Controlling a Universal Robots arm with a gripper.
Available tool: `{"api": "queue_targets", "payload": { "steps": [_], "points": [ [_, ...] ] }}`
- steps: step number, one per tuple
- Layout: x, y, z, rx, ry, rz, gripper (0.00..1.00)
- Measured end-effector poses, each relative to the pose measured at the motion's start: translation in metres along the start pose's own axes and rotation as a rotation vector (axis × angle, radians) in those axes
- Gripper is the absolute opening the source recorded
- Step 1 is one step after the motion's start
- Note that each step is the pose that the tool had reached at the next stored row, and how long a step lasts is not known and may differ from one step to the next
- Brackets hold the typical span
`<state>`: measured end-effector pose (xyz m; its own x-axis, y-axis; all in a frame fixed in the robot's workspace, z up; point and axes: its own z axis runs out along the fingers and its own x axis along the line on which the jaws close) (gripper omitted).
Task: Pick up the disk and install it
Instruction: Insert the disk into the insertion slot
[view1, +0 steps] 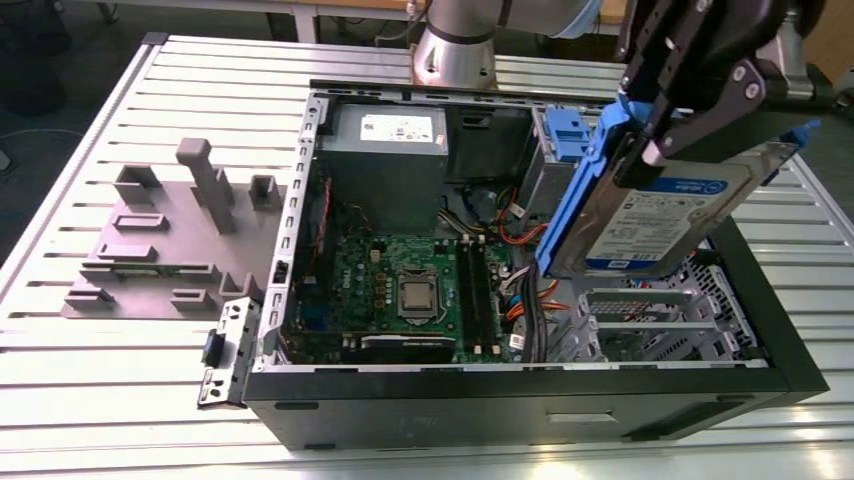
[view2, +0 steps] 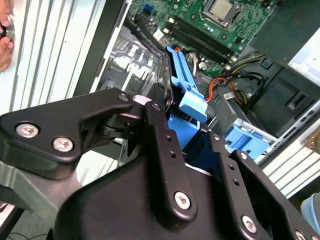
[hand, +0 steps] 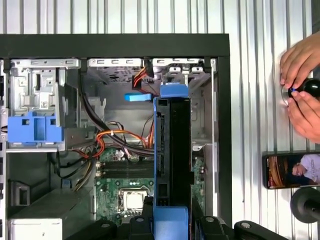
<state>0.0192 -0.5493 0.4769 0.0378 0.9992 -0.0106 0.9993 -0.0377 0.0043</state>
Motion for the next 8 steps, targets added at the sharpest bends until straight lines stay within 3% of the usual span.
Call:
{"api": "queue_targets", "payload": {
  "steps": [8],
  "points": [
    [-0.002, 0.0262, 0.0063, 0.0, -0.0002, 0.0, 0.36]
  ]
}}
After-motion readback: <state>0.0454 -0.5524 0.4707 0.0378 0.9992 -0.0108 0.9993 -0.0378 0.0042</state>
